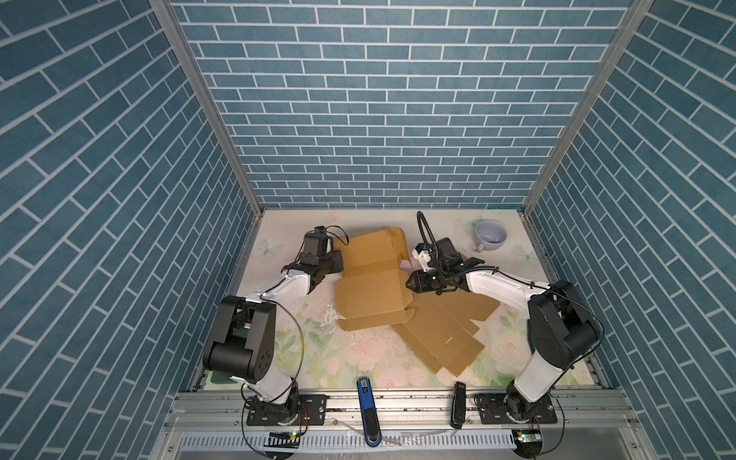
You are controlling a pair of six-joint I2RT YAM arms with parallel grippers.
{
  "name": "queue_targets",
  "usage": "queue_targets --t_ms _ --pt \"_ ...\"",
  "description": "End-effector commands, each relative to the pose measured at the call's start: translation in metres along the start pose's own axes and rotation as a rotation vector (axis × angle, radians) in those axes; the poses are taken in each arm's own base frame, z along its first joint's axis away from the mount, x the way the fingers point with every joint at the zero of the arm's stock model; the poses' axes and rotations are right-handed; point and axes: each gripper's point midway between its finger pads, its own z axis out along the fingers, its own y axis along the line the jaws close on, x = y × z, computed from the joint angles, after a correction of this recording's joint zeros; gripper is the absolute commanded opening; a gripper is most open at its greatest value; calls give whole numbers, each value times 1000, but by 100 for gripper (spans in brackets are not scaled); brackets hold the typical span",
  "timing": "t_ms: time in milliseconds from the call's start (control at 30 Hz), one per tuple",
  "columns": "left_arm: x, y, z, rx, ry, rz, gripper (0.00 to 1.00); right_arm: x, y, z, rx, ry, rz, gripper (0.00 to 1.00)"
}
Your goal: Fold the paper box
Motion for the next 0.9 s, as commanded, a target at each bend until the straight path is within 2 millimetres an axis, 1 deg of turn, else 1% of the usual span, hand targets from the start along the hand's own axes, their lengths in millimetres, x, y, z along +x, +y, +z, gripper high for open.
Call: queue_targets --t_ms 0,100,233,300,367,500,567,667,767,867 --pt "-7 -1 -7 15 -30 -4 2 17 -14 10 43 37 37 44" --pt "-7 -1 -7 14 -28 -5 2 15 -16 9 51 27 35 44" --pt "-7 -1 -7 12 -28 -5 1 4 -9 -4 35 3 6 44" --pt "-6 0 -7 10 -25 -5 1 -3 -6 -15 23 -11 -13 44" --pt "-5 1 -6 7 -21 -3 1 -10 -4 -30 11 -32 -27 44" --pt "-5 1 -7 5 -23 -3 1 -27 -14 -63 36 -88 -35 44" --pt "-6 1 -8 5 -27 -1 1 -39 -21 -80 53 -130 -38 44" --pt "-7 0 -9 7 -30 0 2 -58 -32 -93 85 -176 -44 45" --pt "-8 -1 -10 13 -33 -1 1 -77 -39 -90 112 -183 -61 45" --pt "-7 -1 -10 15 -32 -4 1 -97 -38 -74 80 -183 -75 45"
